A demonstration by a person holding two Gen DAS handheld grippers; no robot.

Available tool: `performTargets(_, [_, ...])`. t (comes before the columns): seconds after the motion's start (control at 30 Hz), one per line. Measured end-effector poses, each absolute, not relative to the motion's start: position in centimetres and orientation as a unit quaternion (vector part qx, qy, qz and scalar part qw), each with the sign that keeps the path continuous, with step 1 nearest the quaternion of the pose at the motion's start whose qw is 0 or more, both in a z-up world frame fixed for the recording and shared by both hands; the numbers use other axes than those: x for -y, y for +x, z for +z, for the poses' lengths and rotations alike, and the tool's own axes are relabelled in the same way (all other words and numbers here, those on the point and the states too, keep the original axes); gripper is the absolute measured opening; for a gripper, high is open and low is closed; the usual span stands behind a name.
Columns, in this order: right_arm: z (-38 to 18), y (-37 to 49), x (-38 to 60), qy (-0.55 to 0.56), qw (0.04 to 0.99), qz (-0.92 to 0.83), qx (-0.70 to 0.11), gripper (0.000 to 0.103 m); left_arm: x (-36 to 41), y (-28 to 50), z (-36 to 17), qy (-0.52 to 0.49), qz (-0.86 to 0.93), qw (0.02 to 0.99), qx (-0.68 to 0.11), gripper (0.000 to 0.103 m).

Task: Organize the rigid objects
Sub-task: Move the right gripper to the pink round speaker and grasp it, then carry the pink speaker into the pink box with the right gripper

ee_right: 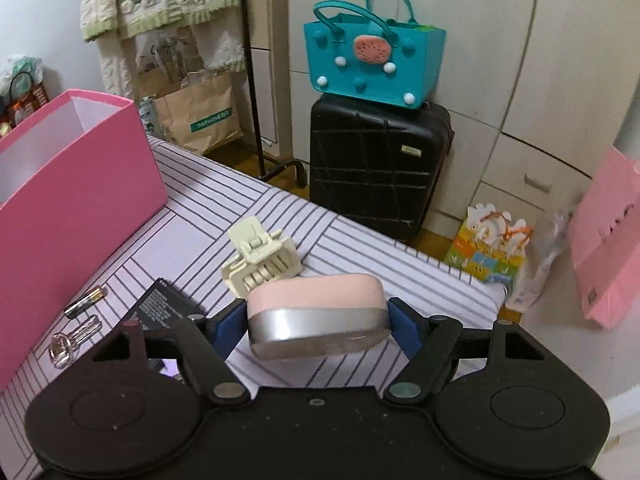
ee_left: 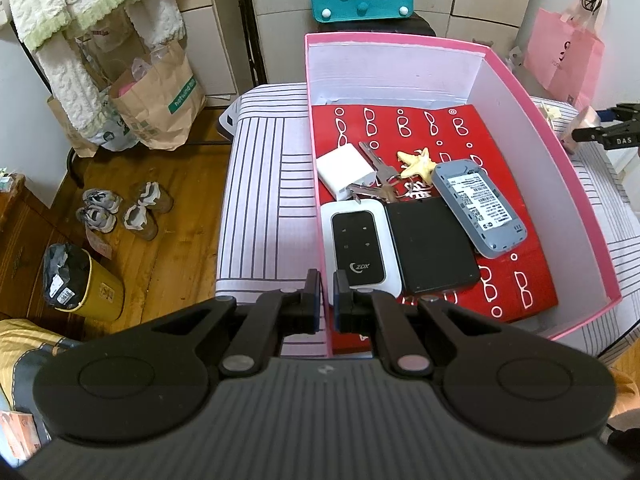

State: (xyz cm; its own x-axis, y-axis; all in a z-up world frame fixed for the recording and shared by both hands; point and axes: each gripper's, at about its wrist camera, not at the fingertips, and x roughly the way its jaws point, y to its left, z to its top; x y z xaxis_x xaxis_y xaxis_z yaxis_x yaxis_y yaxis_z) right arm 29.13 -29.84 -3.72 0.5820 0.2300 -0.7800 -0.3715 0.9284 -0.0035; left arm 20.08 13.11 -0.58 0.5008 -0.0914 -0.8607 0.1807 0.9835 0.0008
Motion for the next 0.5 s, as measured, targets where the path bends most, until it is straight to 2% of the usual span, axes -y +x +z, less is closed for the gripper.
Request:
performTargets(0.17, [-3.8, 27.8, 30.0, -0.068, 0.885, 0.148, -0.436, 0.078, -13.0, 20.2, -0.5, 0.046, -0.080, 0.865, -0.493, 0.006])
performTargets(0.5, [-1.5, 24.5, 27.0, -0.109, 0.897, 0.117, -0.412, 0.078, -12.9, 20.0, -0.6, 0.047, -0.083, 0.868, -0.488, 0.006])
